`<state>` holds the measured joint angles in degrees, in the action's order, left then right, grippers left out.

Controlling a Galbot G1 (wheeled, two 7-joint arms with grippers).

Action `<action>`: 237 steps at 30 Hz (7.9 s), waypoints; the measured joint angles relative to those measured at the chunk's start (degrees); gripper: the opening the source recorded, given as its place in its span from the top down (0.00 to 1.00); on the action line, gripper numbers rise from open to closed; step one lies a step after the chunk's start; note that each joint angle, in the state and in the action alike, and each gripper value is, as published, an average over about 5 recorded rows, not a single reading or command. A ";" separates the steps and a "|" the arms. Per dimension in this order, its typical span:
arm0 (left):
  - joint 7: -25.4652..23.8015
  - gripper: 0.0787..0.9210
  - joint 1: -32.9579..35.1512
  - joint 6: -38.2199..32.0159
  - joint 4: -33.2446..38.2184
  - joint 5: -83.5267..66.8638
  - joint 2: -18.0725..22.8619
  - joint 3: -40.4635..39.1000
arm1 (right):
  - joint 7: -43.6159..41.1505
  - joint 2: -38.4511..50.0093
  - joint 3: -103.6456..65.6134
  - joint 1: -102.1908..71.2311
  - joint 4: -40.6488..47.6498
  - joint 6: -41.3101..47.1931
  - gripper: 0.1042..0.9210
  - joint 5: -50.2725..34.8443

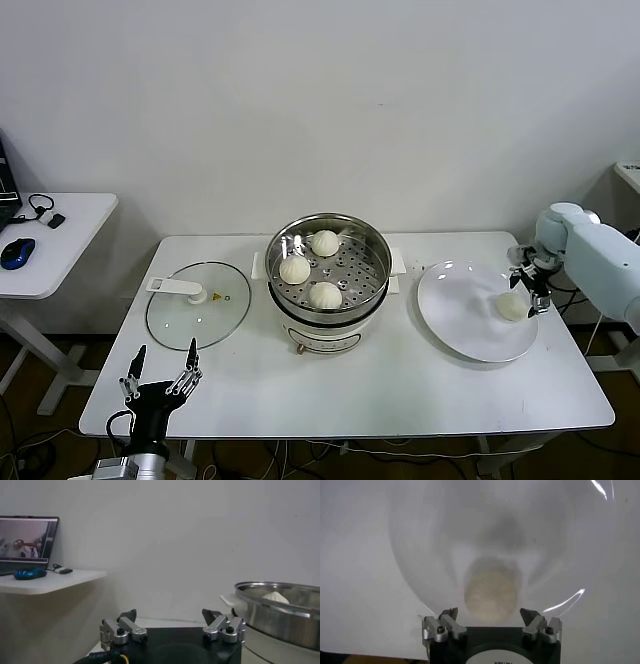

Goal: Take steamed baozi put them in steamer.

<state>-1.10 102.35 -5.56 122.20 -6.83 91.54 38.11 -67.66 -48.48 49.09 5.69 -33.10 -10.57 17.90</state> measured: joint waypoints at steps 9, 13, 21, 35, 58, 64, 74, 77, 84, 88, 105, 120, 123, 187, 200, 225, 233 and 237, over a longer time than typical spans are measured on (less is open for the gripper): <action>0.00 0.12 0.19 -0.08 -0.09 0.03 0.00 0.00 | 0.36 -1.79 -2.52 -0.98 2.49 -0.65 0.12 1.79; 0.01 0.12 0.16 -0.11 -0.15 0.03 0.03 0.00 | 0.37 -2.00 -3.13 -1.37 2.85 -0.79 0.12 2.27; 0.02 0.12 0.08 -0.11 -0.23 0.04 0.06 -0.01 | 0.37 -2.56 -4.28 -2.10 3.46 -0.92 0.12 2.96; 0.05 0.12 0.15 -0.16 -0.24 0.04 0.10 -0.03 | 0.32 -2.93 -5.49 -2.44 3.91 -1.05 0.38 3.40; 0.09 0.12 -1.39 0.25 -0.62 0.76 0.40 -0.79 | -1.92 1.06 9.17 11.20 -7.96 3.85 0.39 -12.97; 0.09 0.12 -1.80 0.32 -0.60 1.09 0.44 -1.29 | -2.30 1.04 16.28 18.87 -12.72 6.14 0.38 -20.40; 0.09 0.12 -2.02 0.45 -0.30 1.57 0.45 -1.88 | -2.20 -1.07 25.89 30.05 -20.12 10.42 0.38 -32.26; 0.09 0.12 -2.09 0.46 -0.22 1.63 0.47 -1.92 | -1.91 -2.43 27.88 32.08 -21.32 11.86 0.38 -35.45; 0.09 0.12 -2.31 0.48 0.26 1.61 0.53 -1.83 | -0.98 -6.74 30.59 34.36 -22.58 15.03 0.38 -41.41; 0.09 0.12 -2.35 0.56 0.60 1.61 0.53 -1.70 | -0.40 -9.68 31.38 34.64 -22.83 16.58 0.38 -43.70; 0.09 0.12 -2.56 0.80 0.84 1.32 0.43 -1.14 | 1.27 -19.03 32.73 31.15 -22.04 20.50 0.39 -46.58; 0.10 0.12 -2.61 0.87 0.76 1.30 0.44 -0.97 | 1.50 -20.75 32.93 27.05 -21.39 21.04 0.39 -45.38; 0.11 0.12 -2.57 0.86 0.73 1.29 0.44 -0.97 | 1.50 -20.56 32.94 26.49 -21.50 21.06 0.39 -44.96; -0.02 0.12 -2.77 1.02 2.12 3.11 0.23 -2.74 | 21.10 2.73 -1.85 9.35 -40.67 19.04 0.12 -42.32; 0.63 0.12 -1.98 0.20 2.27 3.98 0.28 -4.26 | 43.84 7.69 -36.14 -25.22 -56.24 12.84 0.12 -39.13; 3.06 0.12 -1.35 0.19 2.44 6.32 0.22 -7.26 | 57.54 -16.21 -79.42 -80.49 -67.79 -7.89 0.12 -33.85; 3.42 0.12 -1.38 0.21 2.28 6.54 0.18 -7.79 | 57.32 -21.18 -82.02 -89.69 -68.24 -12.31 0.12 -34.01; 3.50 0.12 -1.26 0.20 2.27 6.55 0.17 -7.85 | 56.82 -22.24 -82.83 -92.09 -68.26 -13.31 0.12 -34.72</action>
<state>2.39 101.09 -5.37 124.47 -0.28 91.71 30.26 -10.84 -70.72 -33.74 -86.40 -101.35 -23.88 -16.82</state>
